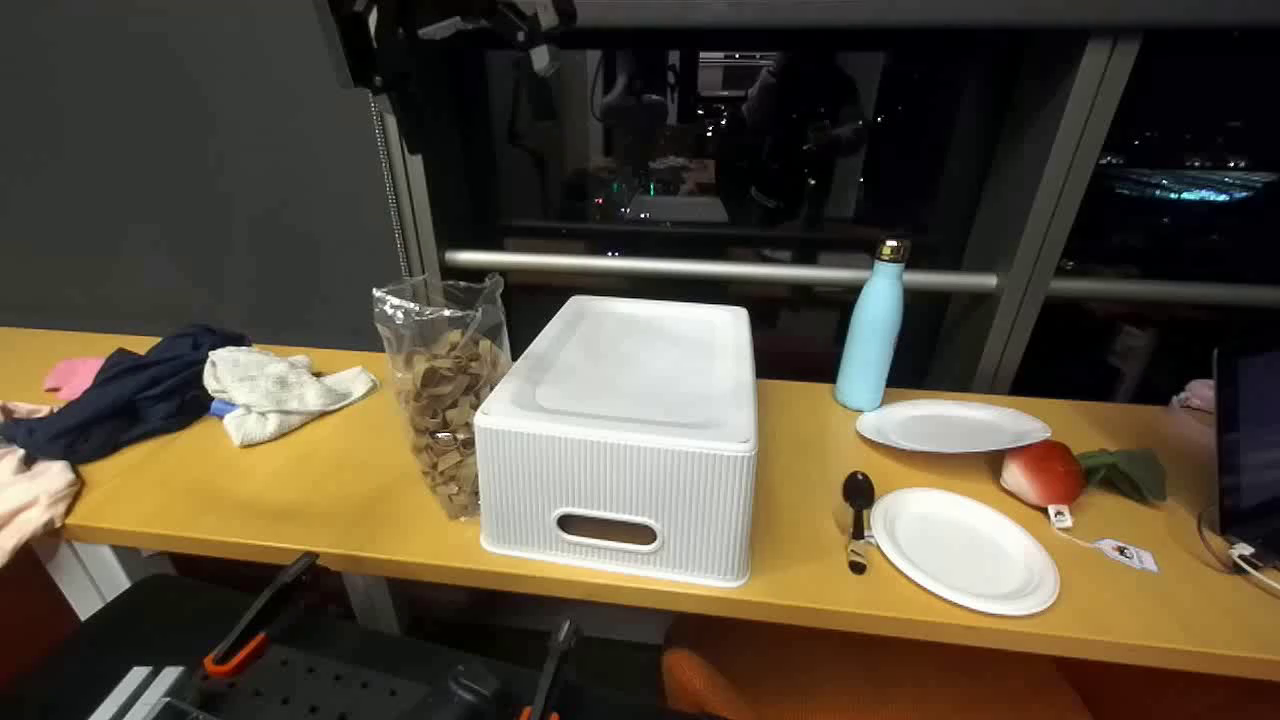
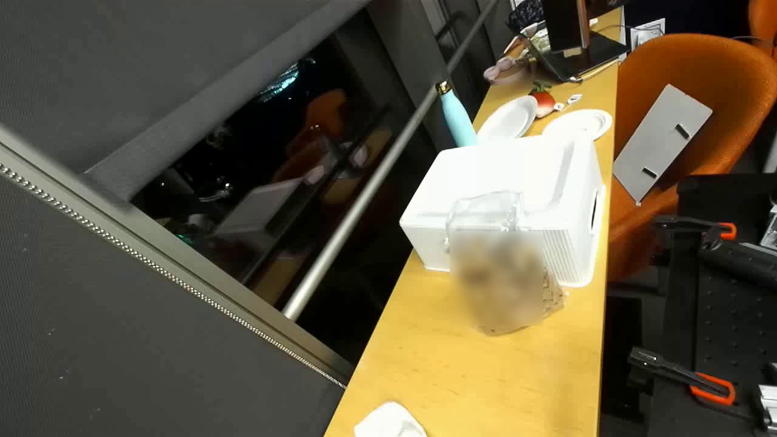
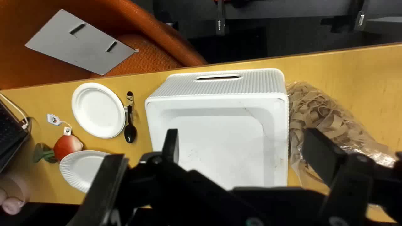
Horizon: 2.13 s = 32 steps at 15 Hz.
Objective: Take two pinches of rubber bands from the bag and place them on the tub
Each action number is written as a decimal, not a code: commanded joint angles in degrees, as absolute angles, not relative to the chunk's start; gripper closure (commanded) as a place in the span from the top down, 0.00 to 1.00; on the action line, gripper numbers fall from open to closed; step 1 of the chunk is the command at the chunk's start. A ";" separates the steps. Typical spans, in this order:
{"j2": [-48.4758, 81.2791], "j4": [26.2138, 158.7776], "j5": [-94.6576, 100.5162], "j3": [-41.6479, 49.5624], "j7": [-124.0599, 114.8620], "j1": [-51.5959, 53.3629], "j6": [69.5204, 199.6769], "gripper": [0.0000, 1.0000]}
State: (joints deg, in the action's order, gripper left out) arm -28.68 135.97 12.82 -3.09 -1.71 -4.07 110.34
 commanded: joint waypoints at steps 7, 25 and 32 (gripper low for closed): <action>-28.71 135.77 13.19 -2.35 -2.04 -3.16 110.08 1.00; -25.04 134.85 11.21 -2.57 -1.40 -0.66 115.47 1.00; -21.16 135.84 10.95 -1.96 0.91 0.34 124.26 0.66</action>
State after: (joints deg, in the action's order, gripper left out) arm -23.59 136.41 11.59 -3.00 -1.08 -0.27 120.56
